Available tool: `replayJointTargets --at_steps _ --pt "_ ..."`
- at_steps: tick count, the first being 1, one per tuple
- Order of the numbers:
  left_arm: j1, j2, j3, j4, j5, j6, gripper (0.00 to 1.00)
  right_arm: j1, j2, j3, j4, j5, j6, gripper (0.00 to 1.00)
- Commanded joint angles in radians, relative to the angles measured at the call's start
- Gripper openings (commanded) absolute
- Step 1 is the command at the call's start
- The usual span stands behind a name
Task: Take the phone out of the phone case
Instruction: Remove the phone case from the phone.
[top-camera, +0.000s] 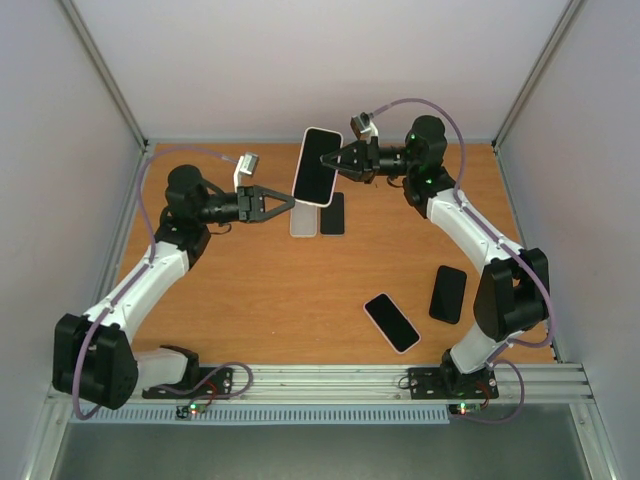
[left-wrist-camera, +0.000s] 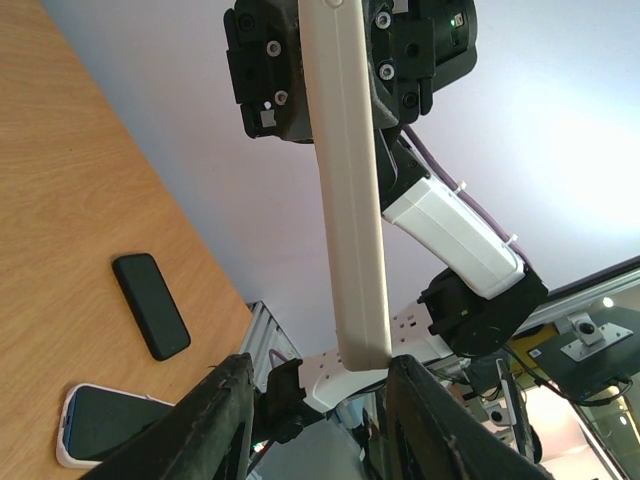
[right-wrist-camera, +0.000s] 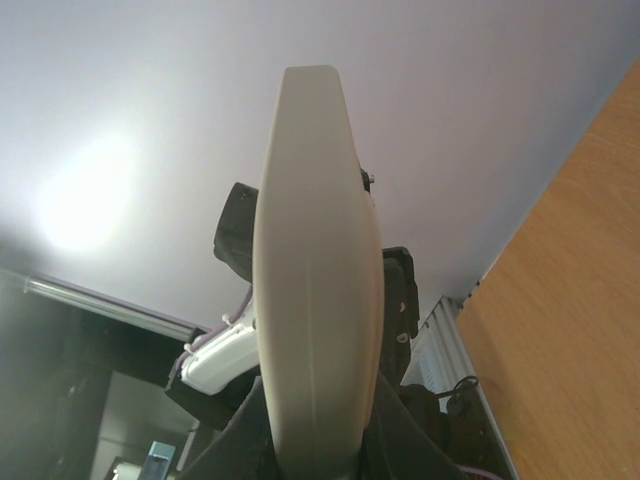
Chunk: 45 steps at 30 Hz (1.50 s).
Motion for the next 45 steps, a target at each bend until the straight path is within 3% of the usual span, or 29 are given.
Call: replayJointTargets --at_steps 1,24,30,41,45 --pt "0.003 0.015 0.026 -0.024 -0.02 0.022 0.37 0.002 -0.046 0.0 0.069 -0.019 0.015 0.01" --pt "0.025 0.08 0.014 -0.071 -0.064 0.055 0.34 0.009 -0.047 -0.032 0.361 -0.041 0.221 0.01" --pt "0.025 0.042 -0.009 0.035 -0.029 0.001 0.43 0.006 -0.048 -0.01 0.18 -0.033 0.081 0.01" --pt "0.024 -0.005 0.057 -0.138 0.002 0.159 0.56 -0.011 -0.108 0.061 -0.377 0.01 -0.372 0.01" --pt "0.025 0.004 0.135 -0.279 0.005 0.264 0.64 -0.019 -0.141 0.064 -0.469 0.018 -0.433 0.01"
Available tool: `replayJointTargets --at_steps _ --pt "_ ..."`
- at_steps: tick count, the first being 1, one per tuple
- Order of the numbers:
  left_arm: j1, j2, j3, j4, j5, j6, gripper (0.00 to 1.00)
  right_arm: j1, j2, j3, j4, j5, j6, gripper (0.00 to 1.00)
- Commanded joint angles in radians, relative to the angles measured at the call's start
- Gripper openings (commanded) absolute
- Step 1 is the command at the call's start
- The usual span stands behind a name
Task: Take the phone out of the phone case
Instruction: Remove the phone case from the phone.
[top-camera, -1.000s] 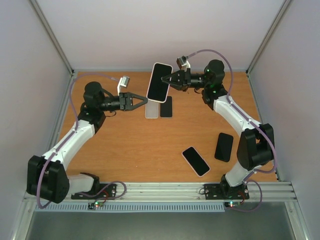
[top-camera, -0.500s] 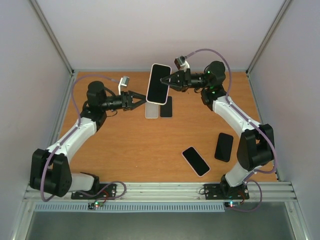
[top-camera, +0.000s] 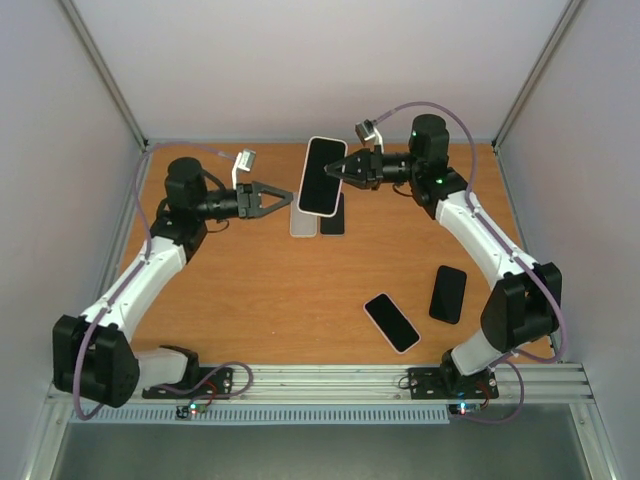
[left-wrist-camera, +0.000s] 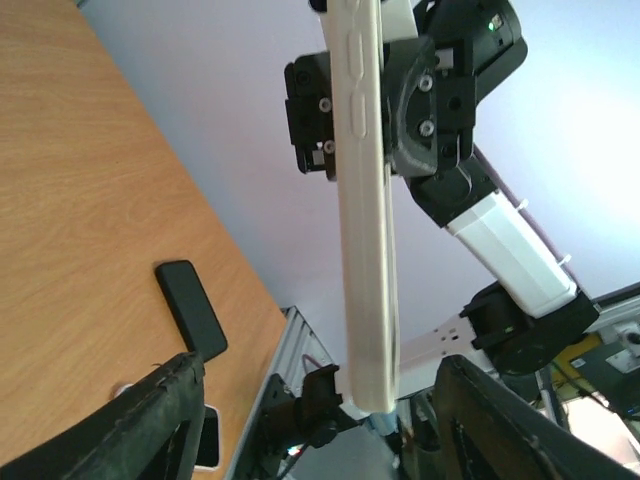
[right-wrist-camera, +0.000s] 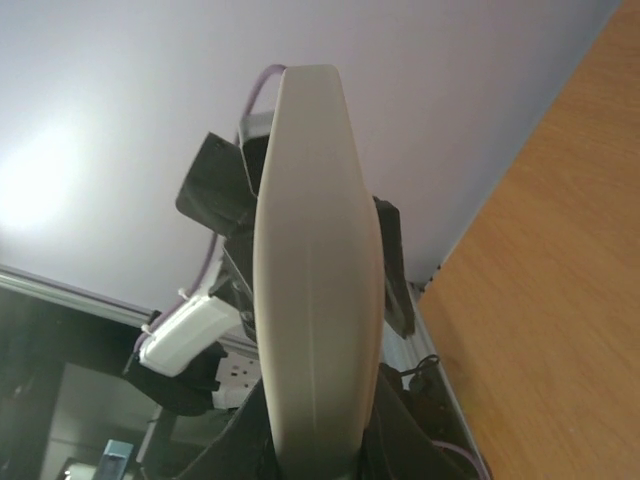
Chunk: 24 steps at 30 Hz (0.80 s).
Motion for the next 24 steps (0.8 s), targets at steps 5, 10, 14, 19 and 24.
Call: replayJointTargets --at_steps 5,10,14,19,24 --pt "0.006 0.007 0.175 -0.362 0.011 0.3 0.76 -0.035 -0.109 0.037 -0.192 0.025 -0.196 0.01" --pt "0.019 0.025 0.236 -0.603 0.009 0.491 0.79 -0.05 -0.139 0.011 -0.201 0.045 -0.213 0.01" --pt "0.044 0.05 0.261 -0.718 0.021 0.604 0.79 -0.052 -0.152 -0.003 -0.218 0.059 -0.238 0.01" --pt "0.07 0.049 0.238 -0.681 0.051 0.591 0.78 -0.053 -0.153 -0.006 -0.22 0.063 -0.238 0.01" --pt "0.072 0.031 0.181 -0.478 0.067 0.451 0.77 -0.053 -0.141 0.004 -0.217 0.069 -0.232 0.01"
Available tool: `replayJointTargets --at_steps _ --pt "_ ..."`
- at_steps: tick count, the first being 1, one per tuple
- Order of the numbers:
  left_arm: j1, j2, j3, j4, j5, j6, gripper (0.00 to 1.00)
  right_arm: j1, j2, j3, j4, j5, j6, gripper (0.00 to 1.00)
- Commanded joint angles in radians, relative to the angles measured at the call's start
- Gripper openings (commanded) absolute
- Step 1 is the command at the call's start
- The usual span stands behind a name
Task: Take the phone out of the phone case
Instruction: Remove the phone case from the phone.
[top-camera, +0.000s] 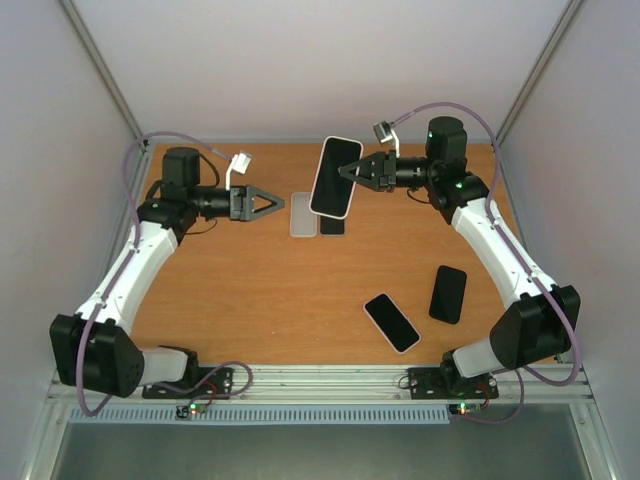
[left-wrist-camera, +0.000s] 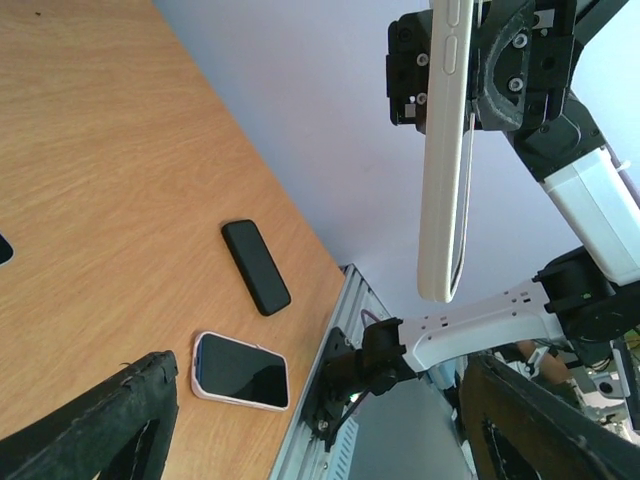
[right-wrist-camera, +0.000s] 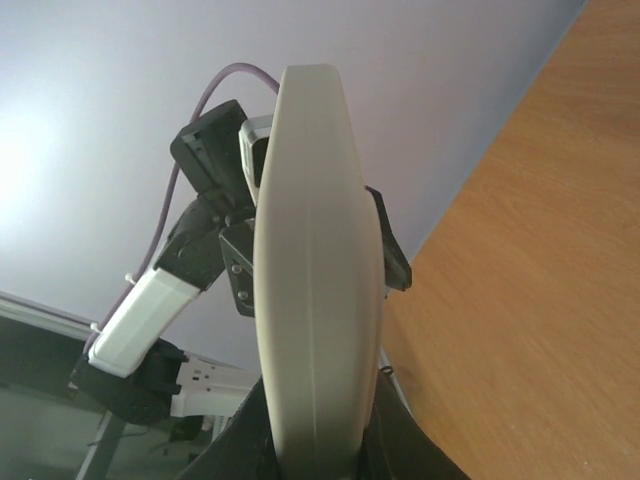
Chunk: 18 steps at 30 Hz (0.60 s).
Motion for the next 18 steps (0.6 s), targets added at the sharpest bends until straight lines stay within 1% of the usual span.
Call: replayJointTargets --at_steps 1,4,6,8,9,11,18 --pt "0.005 -0.02 -0.054 0.214 0.031 -0.132 0.77 -0.005 -0.02 0.012 0.031 0.0 -0.01 0.01" --pt "0.005 -0.022 -0.092 0.397 0.016 -0.257 0.76 -0.005 -0.022 0.012 0.033 0.003 -0.004 0.01" --pt "0.005 -0.021 -0.119 0.538 -0.001 -0.367 0.76 -0.005 -0.028 0.011 0.042 0.003 0.004 0.01" --pt "0.004 -0.018 -0.14 0.617 -0.014 -0.463 0.75 -0.005 -0.033 0.014 0.049 0.003 0.015 0.01" --pt "0.002 -0.02 -0.147 0.645 -0.018 -0.484 0.75 -0.005 -0.033 0.015 0.055 0.001 0.024 0.01" --pt "-0.006 -0.034 -0.155 0.655 -0.027 -0.515 0.74 -0.005 -0.031 0.013 0.089 -0.003 0.052 0.01" --pt "-0.027 -0.07 -0.189 0.631 -0.038 -0.5 0.72 -0.005 -0.014 0.003 0.155 -0.013 0.117 0.01"
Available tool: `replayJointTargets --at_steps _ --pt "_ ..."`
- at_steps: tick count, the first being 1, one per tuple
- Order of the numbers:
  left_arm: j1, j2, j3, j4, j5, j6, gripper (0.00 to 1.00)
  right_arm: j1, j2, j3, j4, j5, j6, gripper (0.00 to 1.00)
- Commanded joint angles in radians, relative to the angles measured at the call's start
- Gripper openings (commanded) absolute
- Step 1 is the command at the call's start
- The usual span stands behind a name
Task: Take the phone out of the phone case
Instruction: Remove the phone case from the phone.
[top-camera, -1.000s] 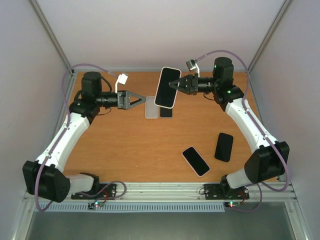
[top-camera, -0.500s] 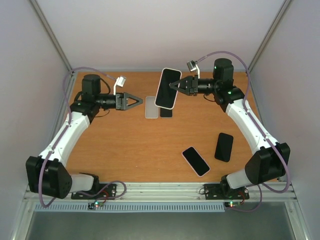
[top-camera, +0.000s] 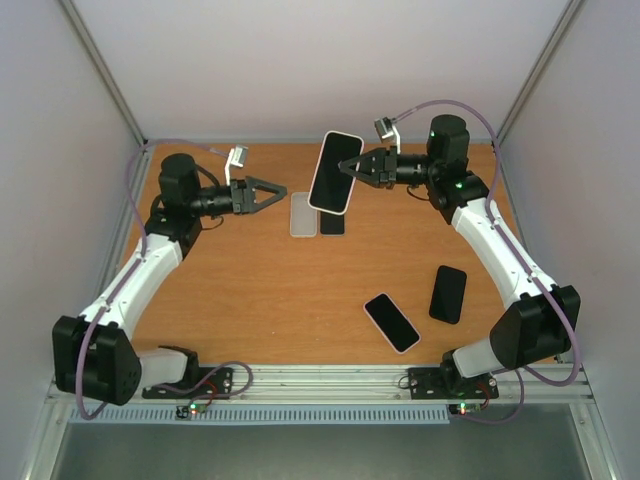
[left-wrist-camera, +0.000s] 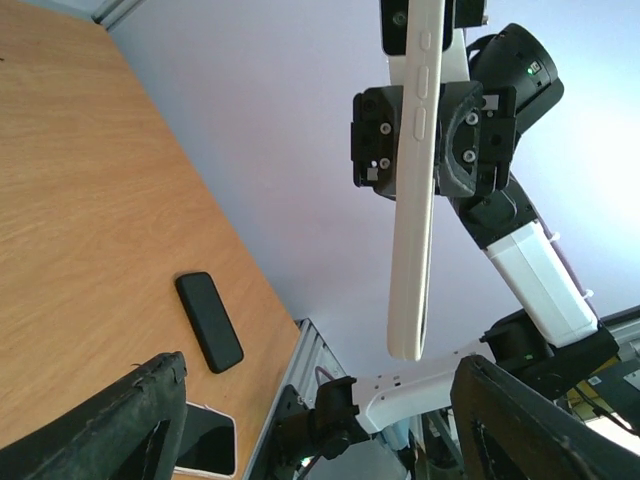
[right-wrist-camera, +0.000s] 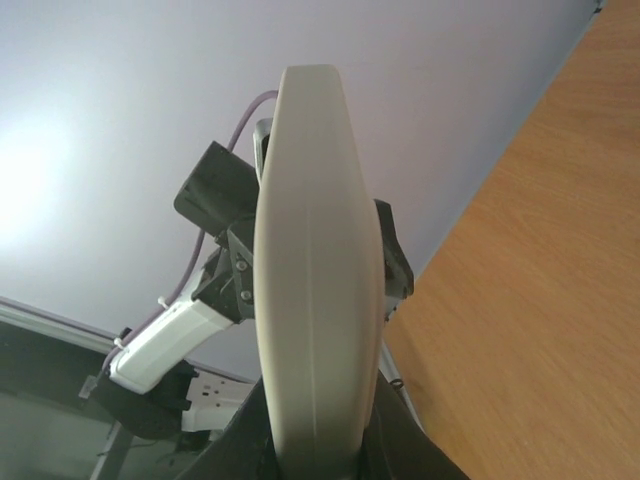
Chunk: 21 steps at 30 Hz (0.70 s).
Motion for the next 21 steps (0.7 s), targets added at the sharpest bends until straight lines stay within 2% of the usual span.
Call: replayJointTargets --at_steps 1,8,21 --pt "-0.012 -0.043 -0.031 0.085 -0.015 -0.034 0.72 -0.005 -0.014 0.004 0.094 -0.018 0.051 0.01" --pt "-0.081 -0.039 -0.023 0.071 -0.008 -0.003 0.7 -0.005 0.007 0.004 0.129 -0.008 0.081 0.01" --pt "-0.131 0.021 0.033 0.085 -0.007 0.002 0.67 -0.005 0.016 -0.009 0.158 -0.005 0.102 0.01"
